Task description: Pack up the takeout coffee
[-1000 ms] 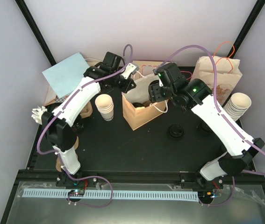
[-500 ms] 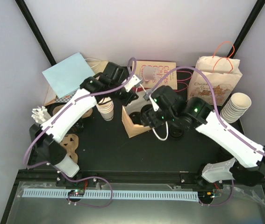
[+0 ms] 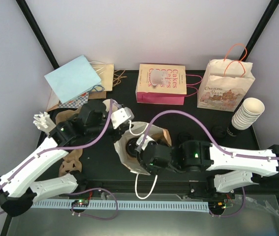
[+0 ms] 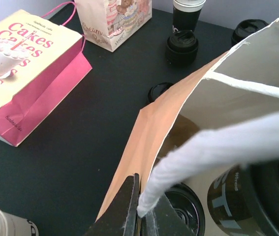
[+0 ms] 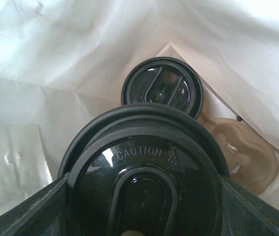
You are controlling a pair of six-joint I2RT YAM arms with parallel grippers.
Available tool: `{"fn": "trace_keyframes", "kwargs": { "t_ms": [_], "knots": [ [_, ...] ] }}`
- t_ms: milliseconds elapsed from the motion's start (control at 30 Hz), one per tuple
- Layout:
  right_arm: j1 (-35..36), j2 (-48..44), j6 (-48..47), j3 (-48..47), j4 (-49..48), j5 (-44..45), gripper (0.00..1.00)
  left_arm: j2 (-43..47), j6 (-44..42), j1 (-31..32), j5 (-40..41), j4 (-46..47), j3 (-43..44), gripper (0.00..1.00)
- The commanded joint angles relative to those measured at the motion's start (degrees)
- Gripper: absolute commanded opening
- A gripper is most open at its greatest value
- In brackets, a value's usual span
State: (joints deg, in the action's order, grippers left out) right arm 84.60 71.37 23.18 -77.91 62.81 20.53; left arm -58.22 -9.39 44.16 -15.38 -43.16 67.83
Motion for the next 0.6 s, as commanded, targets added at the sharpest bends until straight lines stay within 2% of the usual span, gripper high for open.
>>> {"fn": "trace_keyframes", "kwargs": {
  "t_ms": [0,167,300,567],
  "knots": [
    [3.98,0.37,4.12,2.94,-3.31,8.83,0.64,4.66,1.06,2.04,4.8,4.52,-2.64,0.01],
    [11.53,0.73,4.84,9.28,-9.75,18.86,0.64,7.36,4.21,8.27,7.37,4.14,-7.24,0.02],
    [17.49,4.15,8.31,11.95,-9.17,28.16,0.63,7.8,7.06,15.33,15.58,2.91,-8.68,0.02],
    [18.93,10.47,10.09,8.85,-5.67,30.77,0.63,0.48,13.35,17.71,20.33,-6.38,-2.72,0.02]
  ]
}}
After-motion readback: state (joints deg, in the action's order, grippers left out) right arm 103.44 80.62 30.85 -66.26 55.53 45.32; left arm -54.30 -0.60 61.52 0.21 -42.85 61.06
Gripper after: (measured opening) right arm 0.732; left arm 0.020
